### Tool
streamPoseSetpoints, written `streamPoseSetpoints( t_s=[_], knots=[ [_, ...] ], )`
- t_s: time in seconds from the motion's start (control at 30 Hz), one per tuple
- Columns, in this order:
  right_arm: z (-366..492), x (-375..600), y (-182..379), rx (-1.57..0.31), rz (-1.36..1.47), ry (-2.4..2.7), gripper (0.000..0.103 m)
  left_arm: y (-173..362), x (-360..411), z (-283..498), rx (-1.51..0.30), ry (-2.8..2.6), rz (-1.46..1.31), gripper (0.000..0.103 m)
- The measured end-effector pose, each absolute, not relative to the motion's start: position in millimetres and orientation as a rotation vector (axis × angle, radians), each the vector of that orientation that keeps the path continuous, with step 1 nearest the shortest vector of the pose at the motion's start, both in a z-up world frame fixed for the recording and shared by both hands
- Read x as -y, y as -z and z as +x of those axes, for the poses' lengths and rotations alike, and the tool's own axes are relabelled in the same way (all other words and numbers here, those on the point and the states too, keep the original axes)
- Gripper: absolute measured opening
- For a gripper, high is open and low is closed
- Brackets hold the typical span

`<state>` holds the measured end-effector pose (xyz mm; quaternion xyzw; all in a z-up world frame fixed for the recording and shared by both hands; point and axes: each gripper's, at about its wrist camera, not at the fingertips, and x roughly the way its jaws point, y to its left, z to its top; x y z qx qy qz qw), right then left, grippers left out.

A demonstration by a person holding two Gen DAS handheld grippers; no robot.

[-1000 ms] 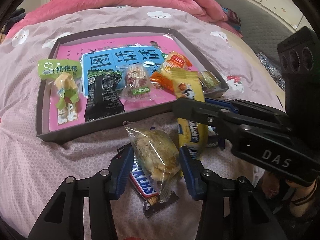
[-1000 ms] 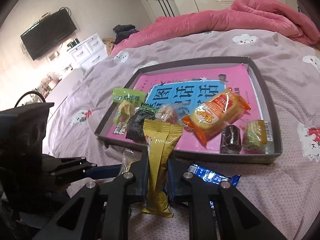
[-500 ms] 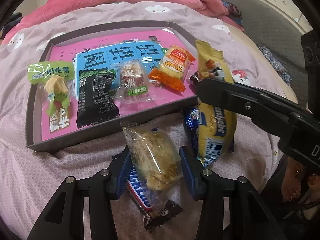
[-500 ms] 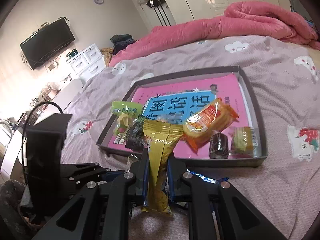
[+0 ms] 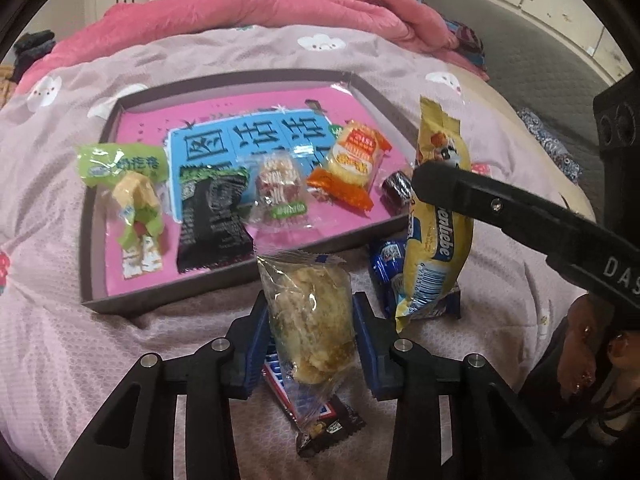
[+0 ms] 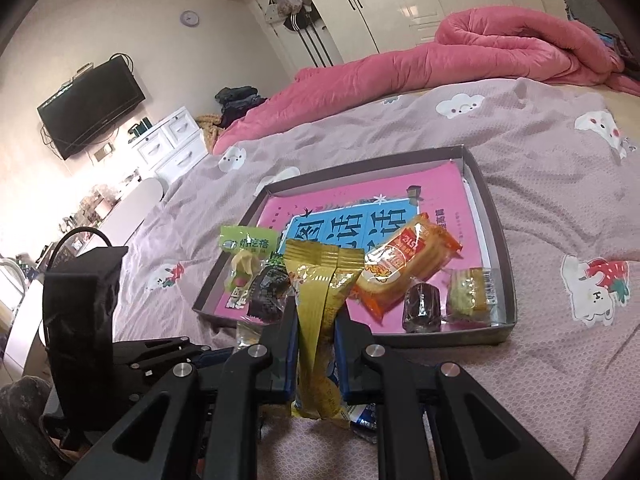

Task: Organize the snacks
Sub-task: 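Grasp the clear cracker bag with the left tool while the right tool grasps the yellow wafer stick, then carry the cracker bag over the tray with the left tool while the right tool carries the wafer stick there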

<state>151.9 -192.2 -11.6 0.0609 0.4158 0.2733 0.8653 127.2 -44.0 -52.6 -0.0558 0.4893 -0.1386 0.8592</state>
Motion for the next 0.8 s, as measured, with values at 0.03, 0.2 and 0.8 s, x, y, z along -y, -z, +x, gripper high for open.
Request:
streamPoseSetpoints(
  t_s=[0.03, 0.2, 0.8],
  knots=[
    [152, 193, 11, -0.868, 0.129, -0.572, 0.016, 51, 42, 126, -1.022, 0.288, -0.122, 0.040],
    [151, 195, 9, -0.859, 0.134, -0.570, 0.016, 42, 39, 124, -1.011, 0.282, -0.132, 0.040],
    [148, 199, -3, -0.809, 0.148, -0.575, 0.016, 14, 29, 120, -0.933, 0.273, -0.150, 0.040]
  ],
)
